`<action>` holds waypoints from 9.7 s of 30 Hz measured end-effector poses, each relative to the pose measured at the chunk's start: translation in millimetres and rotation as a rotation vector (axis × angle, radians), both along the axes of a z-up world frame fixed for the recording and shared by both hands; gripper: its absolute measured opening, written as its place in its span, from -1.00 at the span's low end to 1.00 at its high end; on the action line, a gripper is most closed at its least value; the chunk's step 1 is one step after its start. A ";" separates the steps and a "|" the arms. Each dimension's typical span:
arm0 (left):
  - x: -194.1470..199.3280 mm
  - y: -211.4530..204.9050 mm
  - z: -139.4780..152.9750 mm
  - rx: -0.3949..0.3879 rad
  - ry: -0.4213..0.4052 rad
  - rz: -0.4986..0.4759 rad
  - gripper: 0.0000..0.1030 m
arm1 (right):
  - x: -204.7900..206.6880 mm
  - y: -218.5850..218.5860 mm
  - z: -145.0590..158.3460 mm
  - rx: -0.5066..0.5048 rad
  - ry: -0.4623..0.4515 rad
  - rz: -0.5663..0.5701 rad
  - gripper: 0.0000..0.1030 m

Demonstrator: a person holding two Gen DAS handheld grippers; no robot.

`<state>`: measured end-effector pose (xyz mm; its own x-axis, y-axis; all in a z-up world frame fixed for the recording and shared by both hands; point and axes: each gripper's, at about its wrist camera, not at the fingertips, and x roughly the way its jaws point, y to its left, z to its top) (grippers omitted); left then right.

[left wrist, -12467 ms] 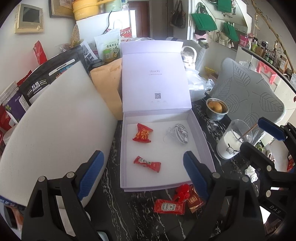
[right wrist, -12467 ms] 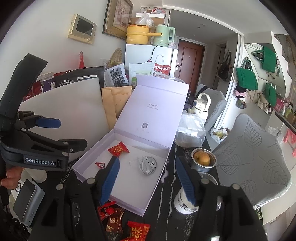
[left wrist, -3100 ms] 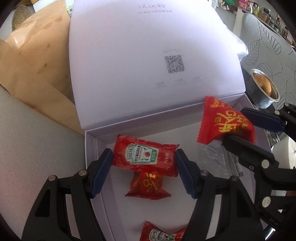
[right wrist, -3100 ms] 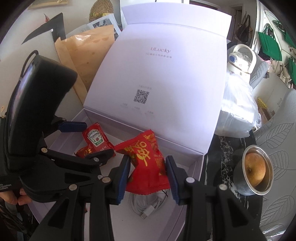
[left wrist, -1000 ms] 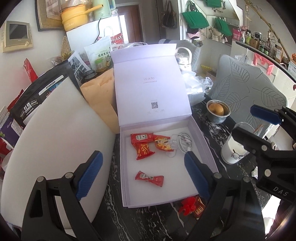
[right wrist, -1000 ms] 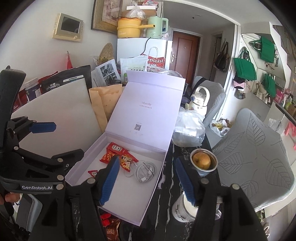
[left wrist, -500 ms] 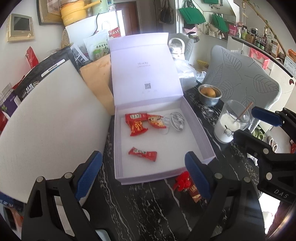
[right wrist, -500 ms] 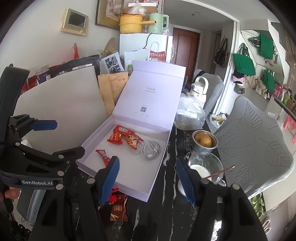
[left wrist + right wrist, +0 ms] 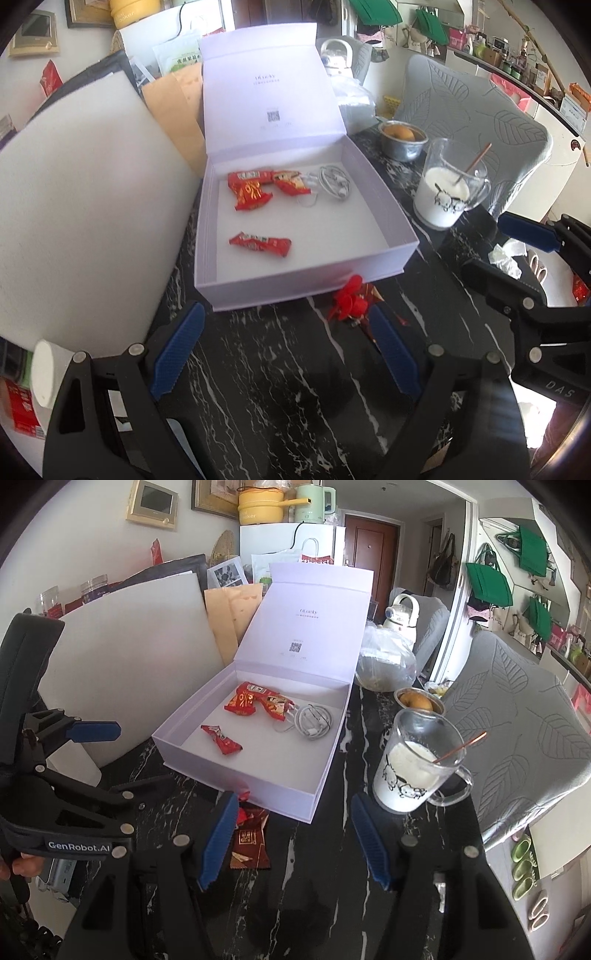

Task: Organize objects
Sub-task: 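Withdraw both tools from the box toward the red toy and brown packet, then reach the right tool to the brown chocolate packet while the left tool reaches the red flower toy, then close the right tool on the brown packet while the left tool grasps the red toy, then lift and carry the red toy and brown packet over the box with both tools, then lower both tools into the box with the red toy and brown packet, then open the right tool to release the brown packet while the left tool releases the red toy, then withdraw both tools up and away from the box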

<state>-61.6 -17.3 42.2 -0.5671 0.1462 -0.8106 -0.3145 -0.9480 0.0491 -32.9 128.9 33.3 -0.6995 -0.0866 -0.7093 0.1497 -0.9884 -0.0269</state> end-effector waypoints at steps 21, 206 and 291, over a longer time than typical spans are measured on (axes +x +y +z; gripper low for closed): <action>6.1 2.1 -61.9 0.011 -0.125 -0.042 0.75 | 9.6 -3.1 -72.7 -0.033 -0.102 0.054 0.24; -173.4 21.3 -62.4 -0.079 -0.133 -0.076 -0.25 | -152.4 -28.6 -44.0 -0.015 -0.093 0.268 -0.34; -117.1 -6.6 40.1 -0.022 0.061 0.029 0.61 | -127.4 -16.0 34.1 0.078 0.011 0.097 0.19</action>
